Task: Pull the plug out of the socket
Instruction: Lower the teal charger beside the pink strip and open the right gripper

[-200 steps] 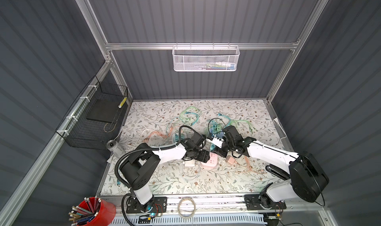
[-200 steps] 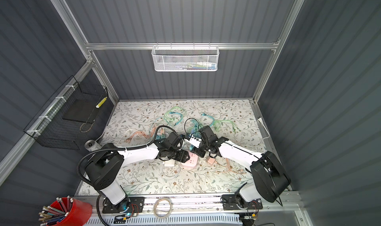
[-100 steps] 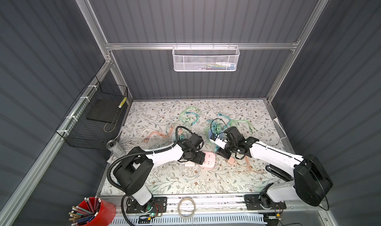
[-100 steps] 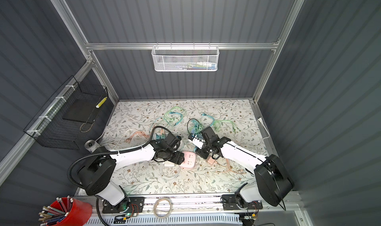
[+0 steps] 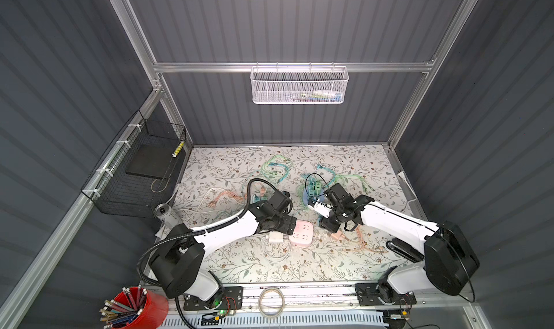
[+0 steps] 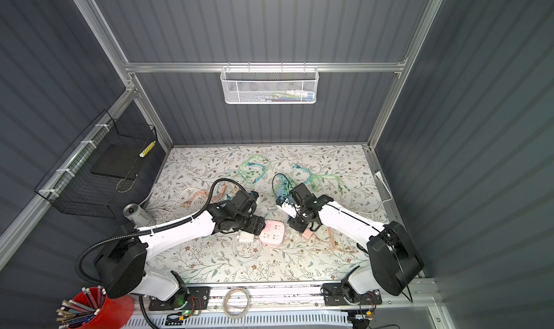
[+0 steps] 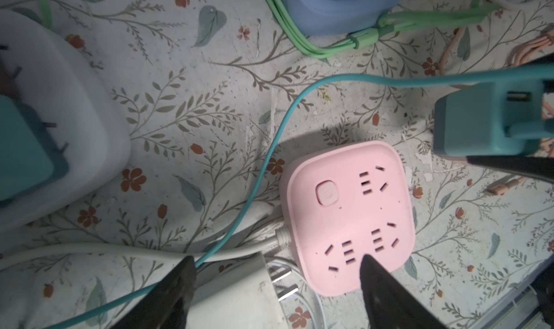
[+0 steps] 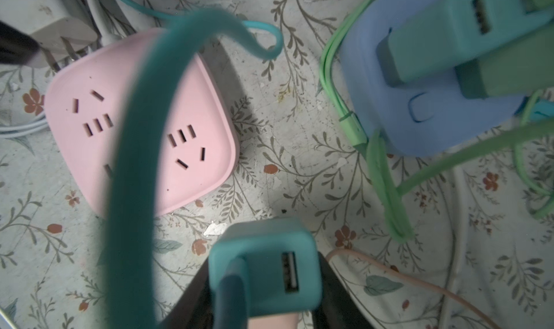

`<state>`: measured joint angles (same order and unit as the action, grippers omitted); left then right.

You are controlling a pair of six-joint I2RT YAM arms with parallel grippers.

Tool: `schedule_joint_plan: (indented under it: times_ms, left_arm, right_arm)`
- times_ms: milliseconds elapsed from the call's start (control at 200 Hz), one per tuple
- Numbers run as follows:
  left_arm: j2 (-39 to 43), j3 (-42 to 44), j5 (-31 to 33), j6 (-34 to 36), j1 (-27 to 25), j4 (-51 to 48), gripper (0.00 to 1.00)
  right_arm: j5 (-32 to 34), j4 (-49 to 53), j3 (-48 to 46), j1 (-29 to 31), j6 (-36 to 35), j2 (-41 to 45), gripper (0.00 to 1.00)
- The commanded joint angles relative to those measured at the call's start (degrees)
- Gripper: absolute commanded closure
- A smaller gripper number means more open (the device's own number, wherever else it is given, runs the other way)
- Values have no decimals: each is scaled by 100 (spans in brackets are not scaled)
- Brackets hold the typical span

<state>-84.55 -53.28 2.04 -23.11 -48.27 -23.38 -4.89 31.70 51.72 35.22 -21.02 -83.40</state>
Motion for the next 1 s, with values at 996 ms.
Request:
schedule_joint_plan:
  times_ms: [996]
  left_arm:
    - [424,124,357,46,190,-264,13]
  right_arm:
    - [53,191,436,196,62,-314,37]
